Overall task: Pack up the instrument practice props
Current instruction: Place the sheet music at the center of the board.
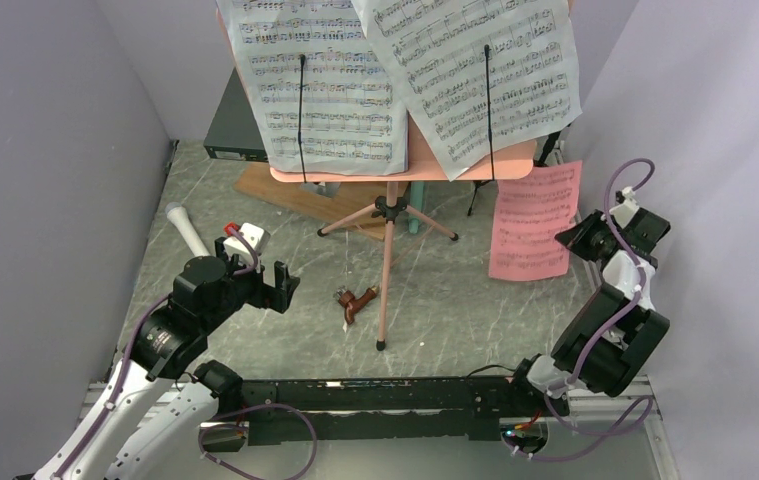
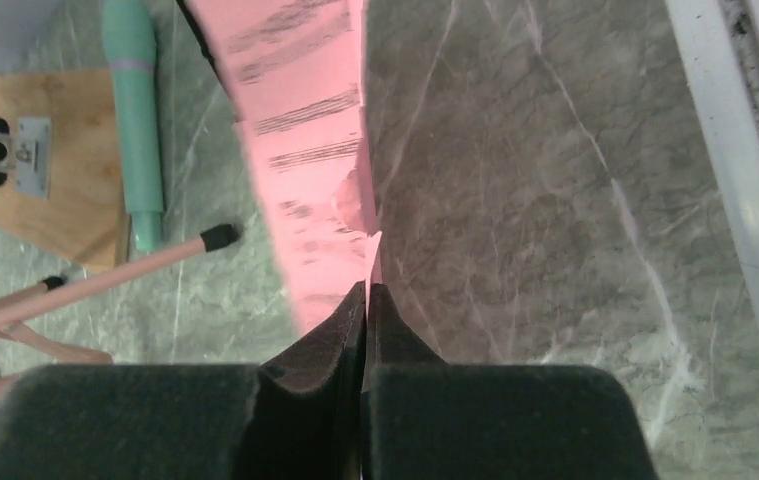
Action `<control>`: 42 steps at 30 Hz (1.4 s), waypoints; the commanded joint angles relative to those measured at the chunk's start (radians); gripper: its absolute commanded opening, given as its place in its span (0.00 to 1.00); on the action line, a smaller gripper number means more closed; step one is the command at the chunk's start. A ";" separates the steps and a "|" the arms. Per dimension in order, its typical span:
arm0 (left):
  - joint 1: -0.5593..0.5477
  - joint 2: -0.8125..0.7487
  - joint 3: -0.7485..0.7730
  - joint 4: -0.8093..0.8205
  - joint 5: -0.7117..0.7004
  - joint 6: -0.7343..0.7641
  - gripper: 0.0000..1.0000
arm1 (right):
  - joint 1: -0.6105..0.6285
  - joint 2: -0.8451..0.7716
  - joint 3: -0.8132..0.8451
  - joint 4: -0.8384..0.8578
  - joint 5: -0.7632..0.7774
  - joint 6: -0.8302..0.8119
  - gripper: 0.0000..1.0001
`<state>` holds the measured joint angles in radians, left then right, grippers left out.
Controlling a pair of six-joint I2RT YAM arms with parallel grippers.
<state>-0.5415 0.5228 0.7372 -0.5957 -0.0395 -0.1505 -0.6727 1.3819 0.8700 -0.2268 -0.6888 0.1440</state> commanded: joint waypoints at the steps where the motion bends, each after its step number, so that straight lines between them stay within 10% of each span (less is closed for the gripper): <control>1: 0.006 -0.003 0.009 0.006 0.030 0.015 1.00 | 0.005 0.011 0.027 -0.019 -0.070 -0.128 0.00; 13: 0.007 0.010 0.011 0.007 0.057 0.019 0.99 | 0.015 0.080 0.002 -0.051 0.026 -0.254 0.09; 22: 0.011 0.027 0.010 0.010 0.069 0.020 1.00 | 0.013 -0.028 -0.010 -0.076 0.064 -0.345 0.62; 29: 0.015 0.034 0.008 0.010 0.061 0.017 1.00 | 0.010 -0.136 -0.042 -0.146 -0.080 -0.488 0.81; 42: 0.023 0.034 0.007 0.007 0.047 0.009 0.99 | 0.001 -0.252 0.079 -0.411 -0.341 -0.707 0.92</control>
<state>-0.5255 0.5556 0.7372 -0.5957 -0.0051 -0.1432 -0.6674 1.1751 0.8482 -0.5232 -0.8742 -0.4534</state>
